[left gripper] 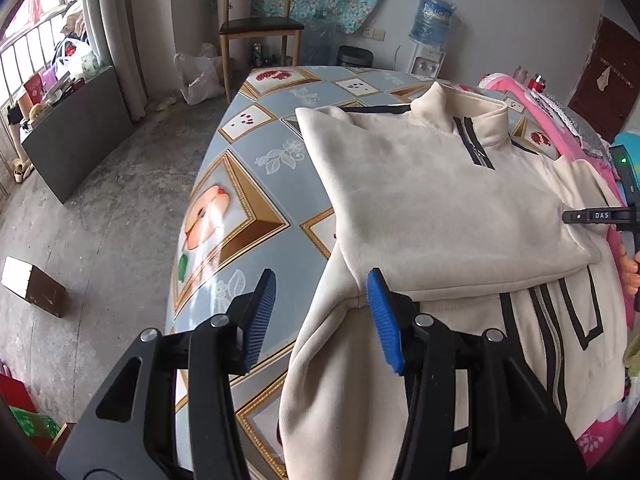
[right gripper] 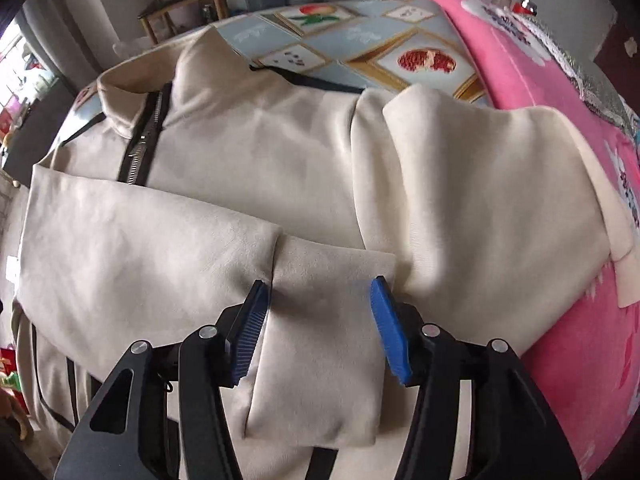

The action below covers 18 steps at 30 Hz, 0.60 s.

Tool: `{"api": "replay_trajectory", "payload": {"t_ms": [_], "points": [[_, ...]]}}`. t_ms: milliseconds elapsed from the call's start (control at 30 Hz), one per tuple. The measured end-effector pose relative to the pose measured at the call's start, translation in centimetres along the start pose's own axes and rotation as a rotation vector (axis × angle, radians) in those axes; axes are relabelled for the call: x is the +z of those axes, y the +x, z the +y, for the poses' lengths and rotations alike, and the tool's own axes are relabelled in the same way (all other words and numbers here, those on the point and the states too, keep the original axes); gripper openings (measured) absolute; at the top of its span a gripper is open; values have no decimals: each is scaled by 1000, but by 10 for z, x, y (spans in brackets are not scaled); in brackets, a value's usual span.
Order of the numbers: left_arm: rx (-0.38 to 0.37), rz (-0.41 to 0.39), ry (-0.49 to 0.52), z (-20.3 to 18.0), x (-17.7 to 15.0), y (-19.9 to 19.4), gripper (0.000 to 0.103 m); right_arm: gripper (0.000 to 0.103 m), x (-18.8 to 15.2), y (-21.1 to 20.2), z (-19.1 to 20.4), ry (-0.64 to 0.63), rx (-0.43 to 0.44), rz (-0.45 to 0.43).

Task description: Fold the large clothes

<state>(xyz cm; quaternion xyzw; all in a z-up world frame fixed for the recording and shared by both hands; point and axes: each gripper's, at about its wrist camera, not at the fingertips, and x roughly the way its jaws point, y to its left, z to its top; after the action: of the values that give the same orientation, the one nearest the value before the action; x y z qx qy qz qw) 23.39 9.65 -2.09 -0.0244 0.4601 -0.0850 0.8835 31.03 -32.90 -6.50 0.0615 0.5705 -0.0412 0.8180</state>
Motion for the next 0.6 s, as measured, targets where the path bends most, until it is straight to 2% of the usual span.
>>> {"api": "replay_trajectory", "payload": {"t_ms": [33, 100, 133, 200, 267, 367, 400, 467, 533, 600], "points": [[-3, 20, 1, -2, 6, 9, 46, 26, 0, 0, 1, -3, 27, -14], [24, 52, 5, -5, 15, 28, 46, 9, -1, -1, 10, -41, 37, -23], [54, 63, 15, -6, 20, 37, 46, 7, -2, -5, 17, -76, 8, -43], [110, 85, 26, -8, 24, 50, 46, 6, 0, -18, 26, -123, -16, -97], [111, 91, 15, -8, 24, 55, 47, 6, 6, -37, 30, -144, -19, -163], [127, 75, 32, -10, 20, 53, 47, 6, 11, -45, 31, -168, -33, -222], [128, 70, 35, -10, 18, 52, 47, 6, 14, -41, 29, -169, -35, -226], [126, 59, 38, -10, 16, 47, 47, 7, 18, -18, 24, -192, -48, -179], [140, 41, 48, -11, 16, 35, 47, 19, 18, -8, 14, -167, -42, -141], [160, 8, 70, -13, 18, 18, 47, 29, 10, -27, 5, -126, -1, -202]]}}
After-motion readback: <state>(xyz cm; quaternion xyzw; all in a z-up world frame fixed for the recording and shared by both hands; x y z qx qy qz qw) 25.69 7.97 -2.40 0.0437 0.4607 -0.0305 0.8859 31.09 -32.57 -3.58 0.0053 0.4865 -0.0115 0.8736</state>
